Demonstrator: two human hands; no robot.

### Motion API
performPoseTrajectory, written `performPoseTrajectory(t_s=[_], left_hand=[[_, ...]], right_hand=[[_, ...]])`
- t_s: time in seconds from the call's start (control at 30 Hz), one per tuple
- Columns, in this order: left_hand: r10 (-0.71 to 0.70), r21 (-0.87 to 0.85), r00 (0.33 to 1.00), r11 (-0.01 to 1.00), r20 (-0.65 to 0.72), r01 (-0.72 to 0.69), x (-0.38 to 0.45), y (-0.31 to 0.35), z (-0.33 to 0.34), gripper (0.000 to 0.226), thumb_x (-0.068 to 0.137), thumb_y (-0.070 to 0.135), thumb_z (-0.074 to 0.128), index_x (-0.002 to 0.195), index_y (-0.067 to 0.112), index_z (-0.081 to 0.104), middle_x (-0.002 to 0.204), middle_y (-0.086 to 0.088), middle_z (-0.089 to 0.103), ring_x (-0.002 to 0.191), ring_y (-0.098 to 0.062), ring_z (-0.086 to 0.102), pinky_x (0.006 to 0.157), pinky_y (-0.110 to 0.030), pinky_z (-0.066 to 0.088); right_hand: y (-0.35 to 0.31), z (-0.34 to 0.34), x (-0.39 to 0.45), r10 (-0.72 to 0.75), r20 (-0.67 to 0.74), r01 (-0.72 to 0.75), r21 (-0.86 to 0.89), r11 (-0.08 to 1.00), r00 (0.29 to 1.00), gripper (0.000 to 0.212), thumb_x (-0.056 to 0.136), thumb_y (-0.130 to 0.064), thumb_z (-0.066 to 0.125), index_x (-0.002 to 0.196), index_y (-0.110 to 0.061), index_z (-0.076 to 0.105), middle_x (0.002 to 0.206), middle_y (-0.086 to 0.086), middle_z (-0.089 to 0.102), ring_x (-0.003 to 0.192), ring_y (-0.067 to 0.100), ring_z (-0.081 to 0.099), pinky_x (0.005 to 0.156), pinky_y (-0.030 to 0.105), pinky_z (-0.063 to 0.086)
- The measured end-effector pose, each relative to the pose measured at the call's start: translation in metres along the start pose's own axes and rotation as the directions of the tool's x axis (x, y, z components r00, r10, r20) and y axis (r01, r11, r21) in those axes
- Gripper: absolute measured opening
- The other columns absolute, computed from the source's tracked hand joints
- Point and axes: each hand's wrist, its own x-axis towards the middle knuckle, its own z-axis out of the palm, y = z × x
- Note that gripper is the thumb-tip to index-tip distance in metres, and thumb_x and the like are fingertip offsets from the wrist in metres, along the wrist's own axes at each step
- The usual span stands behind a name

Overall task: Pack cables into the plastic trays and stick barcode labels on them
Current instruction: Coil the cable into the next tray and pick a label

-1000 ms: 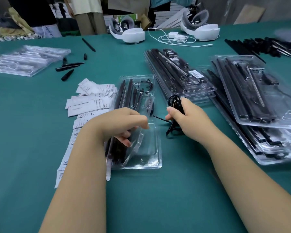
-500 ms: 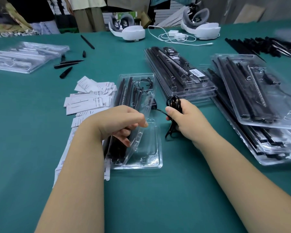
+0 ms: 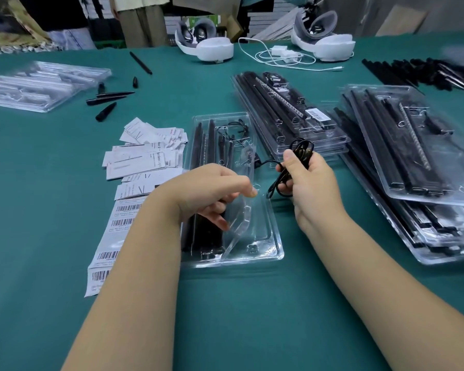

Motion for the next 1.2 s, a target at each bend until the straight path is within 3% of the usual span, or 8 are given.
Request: performPoseTrajectory(t_s=[0.13,0.23,0.53,0.77,0.9,1.03,1.13,1.2], left_hand=[[0.003,0.006,1.000,1.000,-0.002,-0.002,0.001,0.000,0.000,0.030,0.072,0.028,0.067,0.049,0.027,0.047,0.059,0.004,0.028,0.043,-0.011,0.024,0.059,-0.031,0.054],[0.008,0.005,1.000,1.000,-0.001,-0.008,0.002,0.001,0.001,0.032,0.073,0.027,0.066,0.049,0.027,0.045,0.058,0.004,0.026,0.043,-0.011,0.023,0.058,-0.031,0.054],[0.008,-0.016,1.000,1.000,0.014,-0.008,0.003,-0.001,-0.001,0.024,0.070,0.028,0.065,0.059,0.024,0.044,0.058,0.004,0.029,0.046,-0.011,0.023,0.056,-0.029,0.052],[0.020,-0.034,0.999,0.999,0.039,-0.018,0.002,-0.001,-0.002,0.022,0.064,0.033,0.067,0.050,0.028,0.052,0.058,0.005,0.029,0.048,-0.012,0.023,0.055,-0.029,0.052],[0.016,-0.030,0.999,0.999,0.046,-0.015,0.003,-0.002,-0.003,0.021,0.066,0.033,0.068,0.051,0.029,0.053,0.057,0.006,0.031,0.047,-0.012,0.024,0.056,-0.029,0.052],[0.027,-0.035,0.998,0.999,0.051,-0.025,0.003,-0.003,-0.003,0.021,0.065,0.034,0.068,0.051,0.028,0.054,0.058,0.006,0.031,0.047,-0.012,0.025,0.057,-0.029,0.052],[0.029,-0.050,0.998,0.998,0.061,-0.026,0.004,-0.004,-0.005,0.020,0.066,0.034,0.068,0.051,0.028,0.056,0.058,0.006,0.031,0.049,-0.012,0.025,0.058,-0.031,0.052],[0.031,-0.068,0.997,0.997,0.075,-0.026,0.004,-0.005,-0.006,0.020,0.067,0.033,0.068,0.052,0.028,0.056,0.058,0.007,0.032,0.050,-0.012,0.024,0.060,-0.032,0.053]], right_hand=[[-0.012,-0.003,0.008,0.250,-0.036,-0.223,0.346,0.911,0.968,0.017,0.096,-0.017,0.055,0.081,-0.009,0.050,0.074,0.008,0.057,0.040,0.003,0.045,0.047,0.017,0.048],[-0.015,-0.003,0.010,0.293,0.005,-0.271,0.398,0.876,0.956,0.018,0.096,-0.016,0.054,0.081,-0.008,0.048,0.075,0.010,0.056,0.037,0.004,0.041,0.048,0.019,0.050],[-0.002,0.010,-0.009,-0.079,0.128,0.087,-0.058,0.995,0.989,0.009,0.093,-0.020,0.059,0.085,-0.020,0.056,0.078,-0.005,0.064,0.062,0.001,0.059,0.063,0.023,0.052],[0.000,0.004,-0.013,-0.181,0.227,0.251,-0.336,0.908,0.957,0.010,0.086,-0.031,0.066,0.079,-0.026,0.062,0.071,-0.012,0.061,0.066,0.003,0.054,0.066,0.023,0.047],[0.000,-0.001,-0.013,-0.132,0.225,0.206,-0.347,0.915,0.965,0.010,0.083,-0.029,0.071,0.075,-0.026,0.065,0.070,-0.009,0.063,0.066,0.007,0.056,0.067,0.033,0.051],[-0.002,-0.004,-0.011,-0.226,0.245,0.325,-0.528,0.785,0.943,0.023,0.084,-0.035,0.068,0.079,-0.013,0.065,0.082,-0.005,0.056,0.068,0.003,0.049,0.065,0.015,0.040],[-0.006,-0.008,-0.012,-0.266,0.286,0.389,-0.608,0.692,0.921,0.035,0.083,-0.038,0.068,0.073,-0.005,0.063,0.072,0.000,0.052,0.064,0.006,0.046,0.059,0.026,0.036],[-0.007,-0.009,-0.016,-0.302,0.315,0.436,-0.629,0.643,0.900,0.031,0.081,-0.040,0.069,0.065,-0.015,0.060,0.070,-0.006,0.043,0.065,0.001,0.043,0.056,0.018,0.031]])
